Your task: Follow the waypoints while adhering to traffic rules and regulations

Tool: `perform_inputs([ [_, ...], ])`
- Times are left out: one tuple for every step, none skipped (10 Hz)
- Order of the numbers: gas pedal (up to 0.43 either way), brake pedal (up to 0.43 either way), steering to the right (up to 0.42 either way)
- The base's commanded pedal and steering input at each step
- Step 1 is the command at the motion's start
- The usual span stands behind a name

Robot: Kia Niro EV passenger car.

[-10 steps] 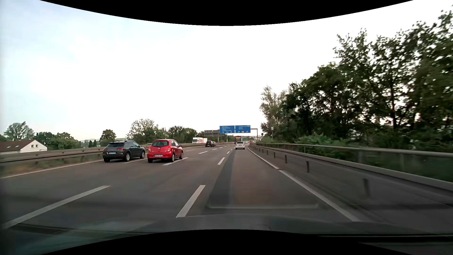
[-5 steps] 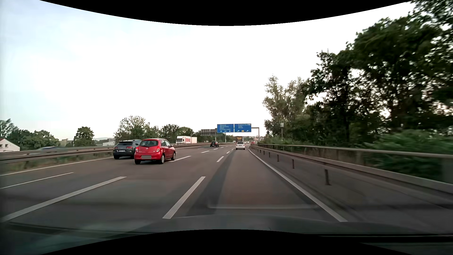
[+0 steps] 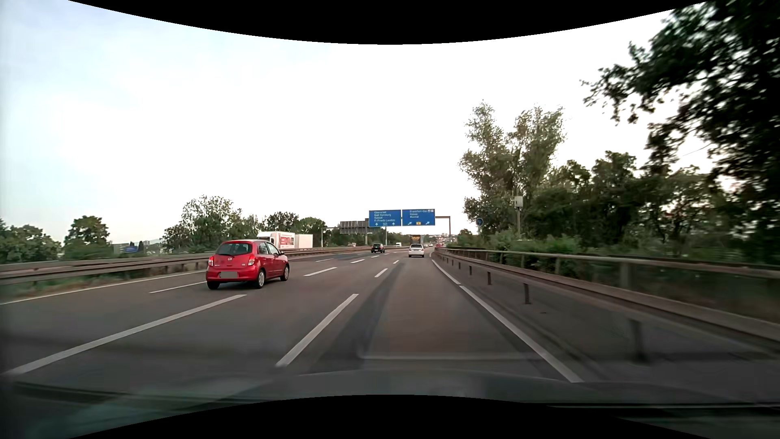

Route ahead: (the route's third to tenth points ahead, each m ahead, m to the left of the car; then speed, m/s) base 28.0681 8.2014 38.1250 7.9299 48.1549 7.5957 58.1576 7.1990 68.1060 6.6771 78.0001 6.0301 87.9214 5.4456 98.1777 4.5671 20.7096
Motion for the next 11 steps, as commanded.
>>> perform_inputs([
  [0.0,0.0,-0.003],
  [0.0,0.0,-0.003],
  [0.0,0.0,-0.003],
  [0.0,0.0,-0.003],
  [0.0,0.0,-0.003],
  [0.0,0.0,-0.003],
  [0.0,0.0,-0.002],
  [0.0,0.0,-0.002],
  [0.0,0.0,-0.001],
  [0.0,0.0,-0.001],
  [0.0,0.0,0.0],
])
